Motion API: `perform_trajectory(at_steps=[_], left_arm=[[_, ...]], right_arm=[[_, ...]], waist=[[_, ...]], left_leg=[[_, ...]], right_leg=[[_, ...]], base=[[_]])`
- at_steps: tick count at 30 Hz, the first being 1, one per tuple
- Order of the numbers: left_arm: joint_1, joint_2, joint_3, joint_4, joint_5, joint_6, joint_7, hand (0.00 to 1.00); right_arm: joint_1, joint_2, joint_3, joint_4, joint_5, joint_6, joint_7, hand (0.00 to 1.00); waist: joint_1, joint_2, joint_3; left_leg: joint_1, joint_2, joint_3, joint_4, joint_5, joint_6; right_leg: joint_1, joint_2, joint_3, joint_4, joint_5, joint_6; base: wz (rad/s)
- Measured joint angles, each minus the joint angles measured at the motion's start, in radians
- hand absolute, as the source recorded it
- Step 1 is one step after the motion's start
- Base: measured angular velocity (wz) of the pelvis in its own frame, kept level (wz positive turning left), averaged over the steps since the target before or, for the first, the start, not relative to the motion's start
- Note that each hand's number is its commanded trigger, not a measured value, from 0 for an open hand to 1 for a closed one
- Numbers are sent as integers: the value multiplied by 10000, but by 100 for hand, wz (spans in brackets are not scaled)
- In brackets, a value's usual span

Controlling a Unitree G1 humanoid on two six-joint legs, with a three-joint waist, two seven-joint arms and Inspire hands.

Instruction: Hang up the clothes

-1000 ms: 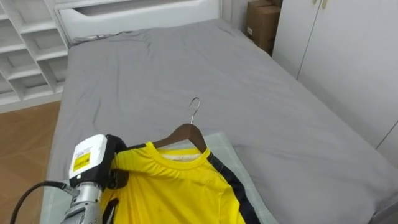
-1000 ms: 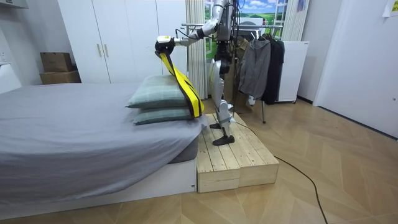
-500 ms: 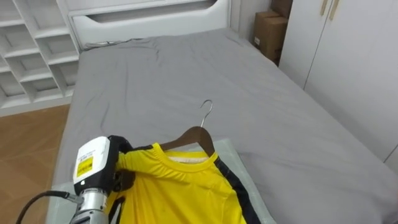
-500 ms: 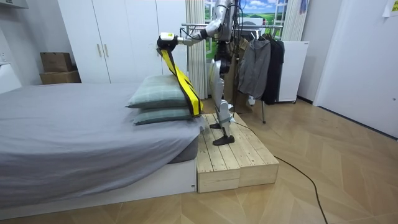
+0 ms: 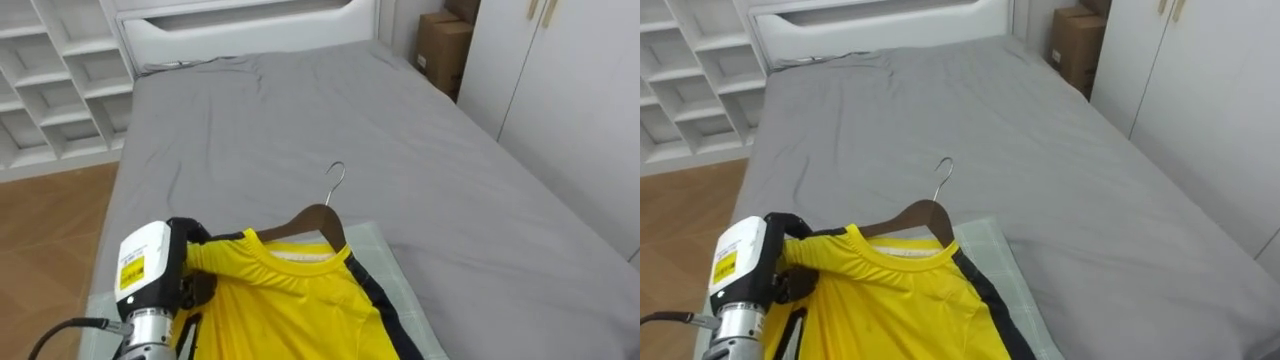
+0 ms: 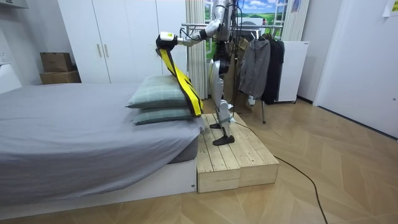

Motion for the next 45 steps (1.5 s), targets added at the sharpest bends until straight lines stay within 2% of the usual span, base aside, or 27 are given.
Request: perform_trajectory(at_steps=[3, 7, 10, 16, 19, 23, 25, 29, 38, 45], left_arm=[[172, 0, 49, -188, -18, -98, 37, 100], [516, 5, 82, -306, -128, -188, 189, 100], [539, 6, 82, -444, -550, -188, 199, 100], [603, 46, 83, -720, -830, -267, 387, 100], [685, 78, 83, -1134, -877, -281, 388, 100], [692, 218, 83, -1277, -874, -685, 395, 100], [692, 299, 93, -1283, -1094, -908, 401, 100], [691, 442, 287, -1297, -1302, -1000, 387, 100], [692, 422, 376, -2042, -769, -1056, 343, 100], [701, 387, 376, -2741, -190, -1043, 119, 100]], right_arm=[[1, -3, -27, -6, -108, -6, -214, 0], [0, -2, -100, -83, -419, -49, -572, 0], [-14, -16, -410, -219, -399, -164, -1181, 0], [-159, -50, -951, -505, -487, -673, -2418, 0], [-172, -78, -1208, -1025, -483, -796, -2900, 0], [-207, -177, -1237, -1810, -508, -1201, -3402, 0], [-275, -259, -1278, -2425, -624, -1335, -3621, 0], [-268, -407, -1246, -4168, -1406, -1673, -3657, 0], [-247, -337, -1074, -8155, -3623, -1835, -3273, 0], [-267, -357, -648, -9978, -4333, -1849, -2589, 0]], waist=[[134, -19, 9], [207, -165, 85], [437, -206, 70], [513, -270, 58], [520, -328, 50], [592, -401, 31], [736, -439, 24], [784, -475, 23], [1101, -429, 37], [1458, -324, 73]], left_leg=[[54, -9, 32, -96, 0, 0], [99, -12, -19, -90, 1, 0], [63, -13, -15, -96, 1, 0], [89, -19, -52, -110, 2, 0], [91, -18, -64, -106, 3, -1], [90, -15, -56, -78, 4, -1], [80, -8, 0, -75, 4, -1], [77, 5, 6, -44, 4, -1], [-84, 10, -21, 39, 3, -1], [-98, 10, -20, 28, 3, -1]], right_leg=[[-13, 1, 37, 9, 0, 0], [75, 3, -24, -11, -6, 9], [42, 2, -3, -10, -7, 11], [90, 3, -53, -23, -10, 16], [96, 3, -68, -17, -11, 17], [78, 5, -37, -1, -11, 17], [5, 8, 33, 46, -9, 14], [-3, 8, 27, 93, -6, 11], [-150, 7, 43, 195, -6, 11], [-163, -3, 14, 195, -6, 11]], base=[[-3], [3], [1], [1], [0], [-1], [-7], [0], [0], [0]])
